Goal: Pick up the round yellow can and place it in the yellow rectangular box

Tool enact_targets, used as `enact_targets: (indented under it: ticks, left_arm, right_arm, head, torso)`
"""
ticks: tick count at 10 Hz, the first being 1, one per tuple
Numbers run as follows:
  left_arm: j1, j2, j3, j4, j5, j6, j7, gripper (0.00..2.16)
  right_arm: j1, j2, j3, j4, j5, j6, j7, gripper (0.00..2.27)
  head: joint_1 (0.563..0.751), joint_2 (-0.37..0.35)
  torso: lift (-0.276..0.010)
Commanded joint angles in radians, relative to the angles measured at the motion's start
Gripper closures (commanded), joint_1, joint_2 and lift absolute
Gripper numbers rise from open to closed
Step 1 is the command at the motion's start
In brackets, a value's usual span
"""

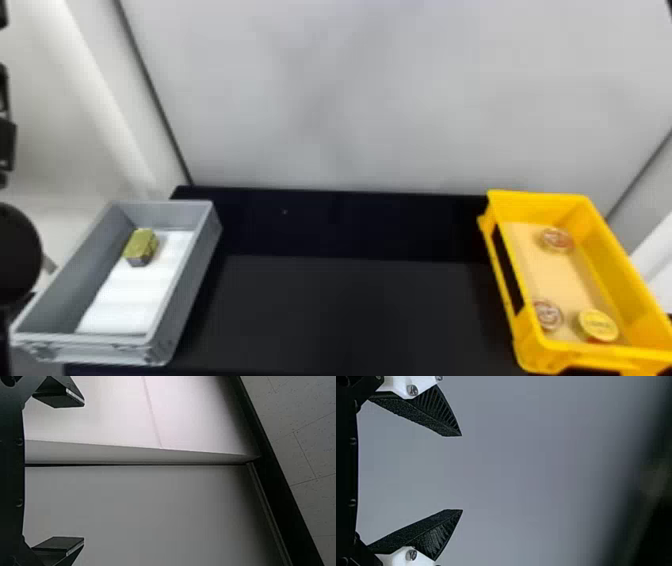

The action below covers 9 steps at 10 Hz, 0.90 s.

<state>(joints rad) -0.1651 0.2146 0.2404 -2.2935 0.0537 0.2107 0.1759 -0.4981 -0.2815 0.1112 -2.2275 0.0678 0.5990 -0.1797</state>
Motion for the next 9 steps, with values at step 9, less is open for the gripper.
enact_targets:
  ticks: [9]
  left_arm:
    - [0.026,-0.075,0.021,0.016,0.005,-0.040,0.004,0.07]
  right_arm:
    - [0.090,0.146,0.085,-0.040,0.279,-0.310,0.029,0.10]
  head:
    - [0.694,0.054]
  torso:
    - [-0.003]
